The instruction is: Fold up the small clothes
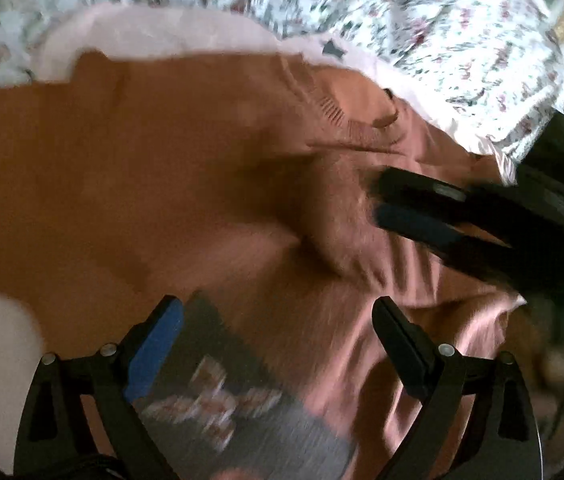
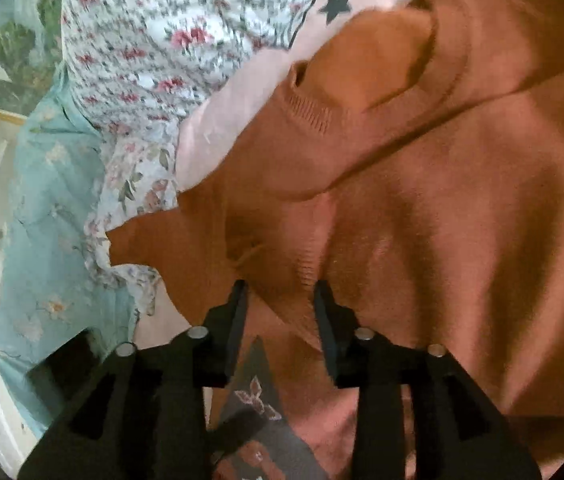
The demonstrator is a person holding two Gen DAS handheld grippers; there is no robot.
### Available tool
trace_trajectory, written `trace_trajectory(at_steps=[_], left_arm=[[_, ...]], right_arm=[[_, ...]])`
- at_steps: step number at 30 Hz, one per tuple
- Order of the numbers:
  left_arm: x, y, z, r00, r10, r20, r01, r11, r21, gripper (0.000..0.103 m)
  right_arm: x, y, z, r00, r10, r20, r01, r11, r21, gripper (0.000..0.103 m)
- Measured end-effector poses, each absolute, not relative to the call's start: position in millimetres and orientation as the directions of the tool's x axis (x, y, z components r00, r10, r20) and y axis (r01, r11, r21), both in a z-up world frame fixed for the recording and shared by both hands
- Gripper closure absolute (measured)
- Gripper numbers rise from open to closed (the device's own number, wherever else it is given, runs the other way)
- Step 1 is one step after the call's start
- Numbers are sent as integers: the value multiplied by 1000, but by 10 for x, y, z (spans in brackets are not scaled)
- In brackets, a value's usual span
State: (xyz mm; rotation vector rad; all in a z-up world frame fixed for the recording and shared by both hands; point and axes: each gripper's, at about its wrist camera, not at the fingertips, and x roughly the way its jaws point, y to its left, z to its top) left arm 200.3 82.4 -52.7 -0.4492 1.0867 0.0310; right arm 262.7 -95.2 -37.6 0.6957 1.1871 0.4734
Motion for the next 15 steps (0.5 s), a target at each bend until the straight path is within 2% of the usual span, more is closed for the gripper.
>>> trace_trajectory(at_steps=[3, 5, 7, 8, 9, 10, 11, 12, 15], left_arm=[[2206, 855, -627, 483, -241, -842, -263, 877, -402, 7], [2333, 866, -671, 492, -233, -839, -274, 873, -403, 8], [2435, 879, -700, 507, -220, -834, -279, 873, -400, 13], [2473, 883, -693, 520, -217, -826, -272, 874, -402, 29], [2500, 877, -680, 530, -211, -821, -263, 880, -396, 41], [2532, 875, -674, 532, -211, -820, -250, 886, -390, 74], [2554, 879, -669, 531, -218, -819, -242, 887, -393, 101], [2549, 889, -642, 541, -228, -810, -231, 885, -404, 97], [2416, 879, -417, 592, -190, -783, -191, 911, -366, 99]], right_arm=[[2540, -1178, -233, 354, 646, -676, 31, 714, 699, 64], [2425, -1386, -141, 390, 622, -679, 41, 725, 688, 64], [2297, -1594, -90, 420, 592, -688, 73, 733, 676, 65], [2217, -1714, -72, 435, 573, -694, 98, 736, 670, 65], [2161, -1794, -67, 444, 561, -699, 112, 739, 665, 65], [2088, -1895, -54, 457, 542, -705, 131, 743, 656, 65], [2029, -1973, -43, 467, 523, -713, 148, 748, 647, 65], [1956, -2068, -31, 479, 501, -721, 168, 753, 636, 65], [1820, -2268, 4, 503, 459, -733, 200, 763, 615, 65]])
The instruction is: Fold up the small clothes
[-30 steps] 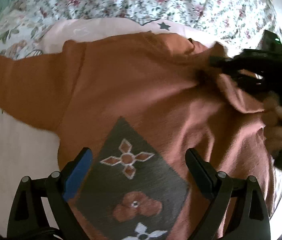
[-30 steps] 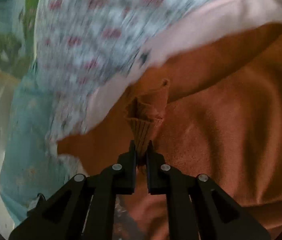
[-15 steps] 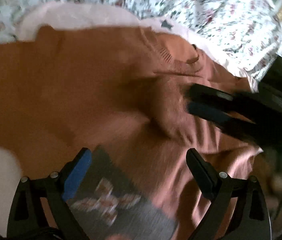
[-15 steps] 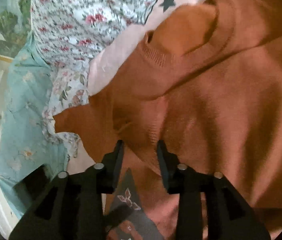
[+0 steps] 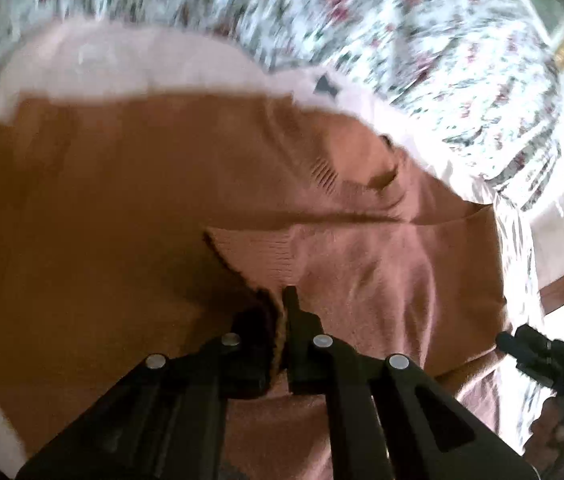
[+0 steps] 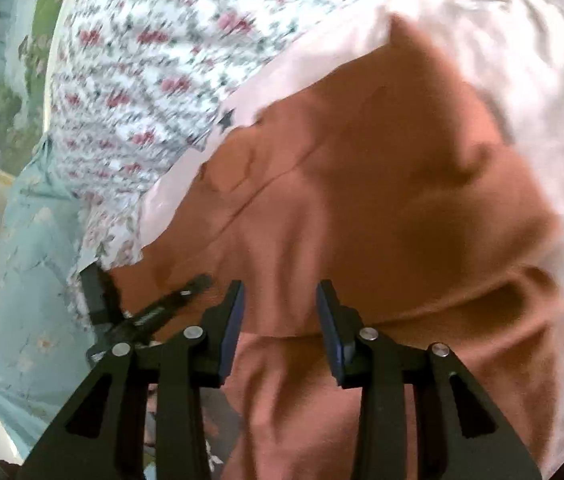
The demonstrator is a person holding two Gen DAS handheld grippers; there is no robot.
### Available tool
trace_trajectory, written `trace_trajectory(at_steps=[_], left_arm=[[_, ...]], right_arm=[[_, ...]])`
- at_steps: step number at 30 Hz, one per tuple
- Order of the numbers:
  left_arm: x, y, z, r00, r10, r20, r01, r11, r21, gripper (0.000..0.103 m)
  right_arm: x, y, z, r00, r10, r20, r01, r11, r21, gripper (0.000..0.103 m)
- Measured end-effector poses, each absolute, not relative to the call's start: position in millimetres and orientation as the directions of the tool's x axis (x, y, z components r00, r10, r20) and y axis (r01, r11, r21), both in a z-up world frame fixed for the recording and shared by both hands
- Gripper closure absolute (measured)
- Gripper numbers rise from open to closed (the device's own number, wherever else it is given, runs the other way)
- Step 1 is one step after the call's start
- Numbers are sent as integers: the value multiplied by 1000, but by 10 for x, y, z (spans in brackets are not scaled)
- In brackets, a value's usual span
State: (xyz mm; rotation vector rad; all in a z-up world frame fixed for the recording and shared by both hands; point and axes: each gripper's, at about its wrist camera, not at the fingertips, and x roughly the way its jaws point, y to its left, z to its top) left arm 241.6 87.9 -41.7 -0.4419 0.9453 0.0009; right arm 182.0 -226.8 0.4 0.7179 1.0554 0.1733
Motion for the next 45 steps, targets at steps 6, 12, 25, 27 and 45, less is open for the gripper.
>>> trace_trajectory(at_steps=[6, 12, 25, 27, 45], left_arm=[[2144, 1279, -315, 612, -78, -787, -265, 917, -298, 100], [2062, 1458, -375, 603, -74, -794, -299, 902, -311, 99], [2023, 1557, -504, 568, -39, -822, -372, 879, -299, 99], [2024, 1561, -516, 562, -36, -826, -375, 880, -293, 99], [1918, 1515, -650, 526, -85, -846, -332, 895, -297, 88]], right_arm=[[1729, -2629, 49, 533, 362, -765, 266, 787, 557, 65], [1932, -2780, 32, 529, 272, -804, 272, 843, 464, 64], [2590, -2838, -459, 395, 187, -899, 238, 925, 297, 89], [2582, -2821, -374, 405, 210, -890, 225, 921, 319, 92], [2170, -2494, -203, 432, 50, -901, 169, 976, 135, 60]])
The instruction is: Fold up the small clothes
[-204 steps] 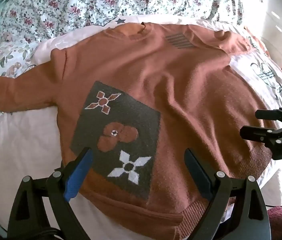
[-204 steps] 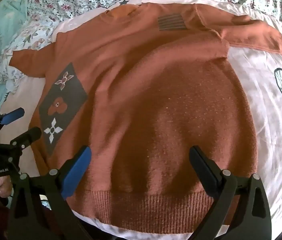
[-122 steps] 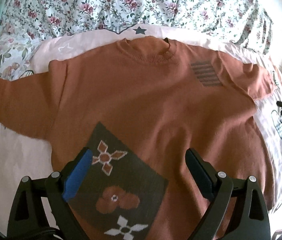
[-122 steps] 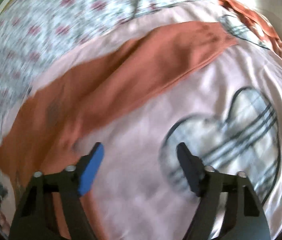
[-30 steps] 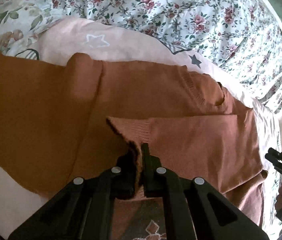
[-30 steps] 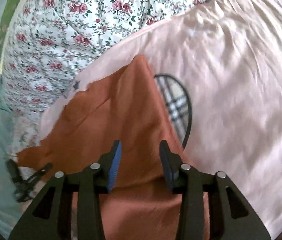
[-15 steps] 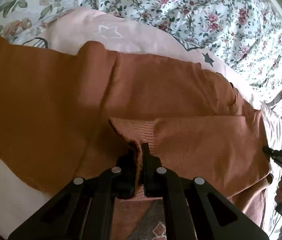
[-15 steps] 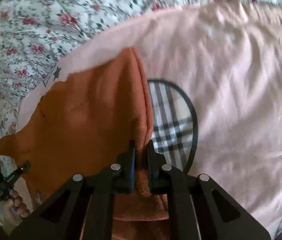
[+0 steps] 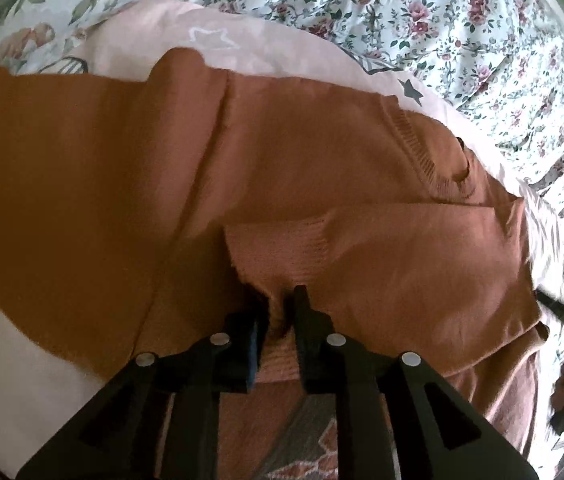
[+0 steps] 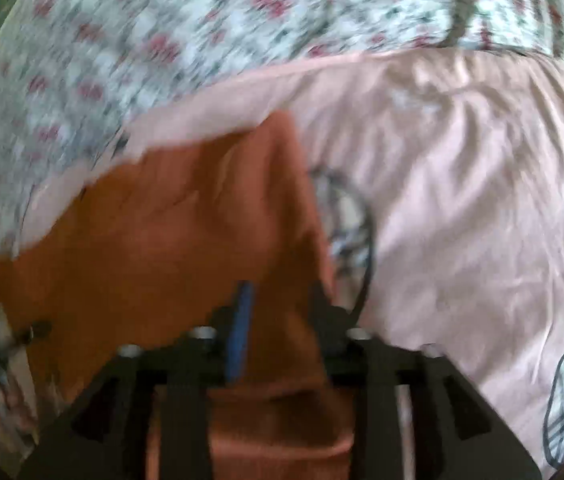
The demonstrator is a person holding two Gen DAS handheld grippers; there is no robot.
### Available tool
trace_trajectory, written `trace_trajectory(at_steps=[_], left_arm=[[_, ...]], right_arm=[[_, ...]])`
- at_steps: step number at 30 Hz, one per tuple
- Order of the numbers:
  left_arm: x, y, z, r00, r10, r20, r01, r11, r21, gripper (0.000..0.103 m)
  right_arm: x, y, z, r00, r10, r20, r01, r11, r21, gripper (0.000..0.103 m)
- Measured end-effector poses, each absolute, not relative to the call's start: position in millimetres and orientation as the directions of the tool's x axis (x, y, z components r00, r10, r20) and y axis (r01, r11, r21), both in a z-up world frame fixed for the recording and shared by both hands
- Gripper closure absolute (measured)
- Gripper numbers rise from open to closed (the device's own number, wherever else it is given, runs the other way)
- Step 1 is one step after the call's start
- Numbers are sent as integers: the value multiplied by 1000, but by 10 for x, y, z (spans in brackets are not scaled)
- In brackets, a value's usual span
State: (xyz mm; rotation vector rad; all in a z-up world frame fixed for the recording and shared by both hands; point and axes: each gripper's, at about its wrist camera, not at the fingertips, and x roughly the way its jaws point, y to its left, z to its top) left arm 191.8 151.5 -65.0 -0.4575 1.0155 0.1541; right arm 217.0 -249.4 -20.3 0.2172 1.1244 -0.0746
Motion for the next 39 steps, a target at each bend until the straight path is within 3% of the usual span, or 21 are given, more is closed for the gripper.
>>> trace_trajectory(at_steps=[6, 9, 11, 15, 21, 25, 29, 30, 31, 32, 33, 34, 39], left_arm=[[1578, 1747, -477, 535, -60, -843, -361, 886, -292, 74], [1358, 2076, -386, 542, -12, -840, -429, 856, -288, 64], [1236, 2366, -339, 529, 57, -846, -505, 823, -260, 42], [1057, 3015, -317, 498, 162, -852, -647, 724, -240, 35], [982, 3997, -299, 481, 260, -837, -788, 546, -283, 33], [929, 4344, 29, 508, 366, -780, -808, 516, -284, 32], [1082, 4519, 326, 489, 469, -735, -819, 537, -201, 27], [1121, 4555, 347, 487, 477, -732, -819, 541, -192, 28], [1171, 4603, 358, 482, 485, -730, -819, 545, -180, 38], [1203, 4643, 353, 486, 478, -732, -814, 552, -181, 69], [1245, 4698, 317, 497, 443, -747, -801, 564, -199, 86], [1259, 4710, 300, 500, 429, -752, -798, 565, -208, 94], [1200, 4530, 376, 587, 411, -698, -742, 618, -260, 98]], right_arm=[[1998, -2728, -195, 397, -37, -917, 287, 954, 86, 59], [1882, -2778, -58, 429, 48, -902, 305, 932, 194, 59], [1833, -2693, 18, 441, 64, -895, 291, 933, 210, 59], [1692, -2420, 161, 456, 121, -882, 250, 933, 258, 59], [1559, -1858, 156, 412, 207, -887, 170, 939, 298, 59], [1448, -1628, 143, 386, 233, -893, 148, 939, 309, 59], [1453, -1522, 23, 339, 276, -899, 160, 925, 344, 59], [1469, -1492, -8, 328, 281, -902, 159, 925, 346, 59], [1481, -1470, -18, 325, 284, -902, 157, 924, 348, 59], [1501, -1442, -23, 322, 290, -901, 152, 924, 351, 59], [1513, -1419, -20, 323, 293, -900, 147, 924, 354, 59], [1512, -1400, -7, 325, 297, -898, 140, 924, 356, 59], [1520, -1395, 52, 339, 297, -893, 116, 928, 353, 59]])
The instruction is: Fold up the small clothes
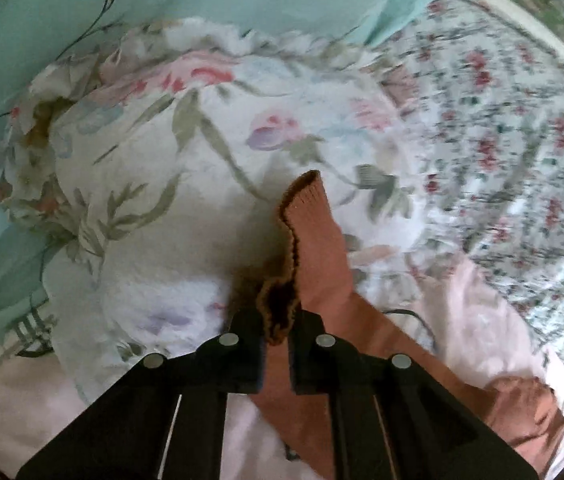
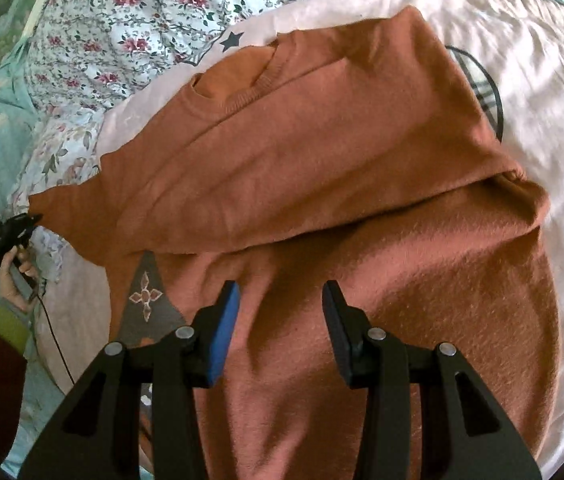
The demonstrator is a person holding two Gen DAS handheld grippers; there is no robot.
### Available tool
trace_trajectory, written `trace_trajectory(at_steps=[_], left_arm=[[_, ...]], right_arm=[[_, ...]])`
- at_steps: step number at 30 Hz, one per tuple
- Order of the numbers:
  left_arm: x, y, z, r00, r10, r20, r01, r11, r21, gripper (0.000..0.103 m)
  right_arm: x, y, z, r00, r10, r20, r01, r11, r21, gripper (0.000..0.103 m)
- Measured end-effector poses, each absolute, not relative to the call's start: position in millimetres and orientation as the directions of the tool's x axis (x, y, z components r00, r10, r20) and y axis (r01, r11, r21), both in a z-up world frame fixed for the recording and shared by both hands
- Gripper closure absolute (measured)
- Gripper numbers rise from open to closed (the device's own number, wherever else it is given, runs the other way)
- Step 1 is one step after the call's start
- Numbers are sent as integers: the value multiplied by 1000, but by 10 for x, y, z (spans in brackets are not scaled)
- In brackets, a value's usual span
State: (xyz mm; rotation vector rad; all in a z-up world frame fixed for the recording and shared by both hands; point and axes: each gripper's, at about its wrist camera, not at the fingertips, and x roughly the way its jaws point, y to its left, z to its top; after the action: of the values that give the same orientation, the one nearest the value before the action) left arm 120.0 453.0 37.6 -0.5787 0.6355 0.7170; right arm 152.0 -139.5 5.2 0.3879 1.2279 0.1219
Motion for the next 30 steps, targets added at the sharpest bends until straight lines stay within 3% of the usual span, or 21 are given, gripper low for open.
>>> trace_trajectory(at_steps=[8, 14, 22, 30], left_arm=[[1235, 3710, 527, 713, 266, -649, -589, 730, -347, 98], [1638, 2490, 469, 774, 16, -633, -372, 820, -435, 98], [2308, 736, 220, 710, -299, -638, -106, 850, -516, 98], [2784, -370, -131, 612, -409, -677, 7, 859, -512, 98]], right_arm=[[1476, -1549, 49, 353, 304, -885, 146, 916, 373, 59], [1430, -1672, 51, 361, 315, -878, 160, 907, 390, 59], [1359, -2026, 90, 388, 300, -871, 203, 895, 398, 59], [1300, -2452, 37, 405, 272, -873, 279, 873, 401, 58]])
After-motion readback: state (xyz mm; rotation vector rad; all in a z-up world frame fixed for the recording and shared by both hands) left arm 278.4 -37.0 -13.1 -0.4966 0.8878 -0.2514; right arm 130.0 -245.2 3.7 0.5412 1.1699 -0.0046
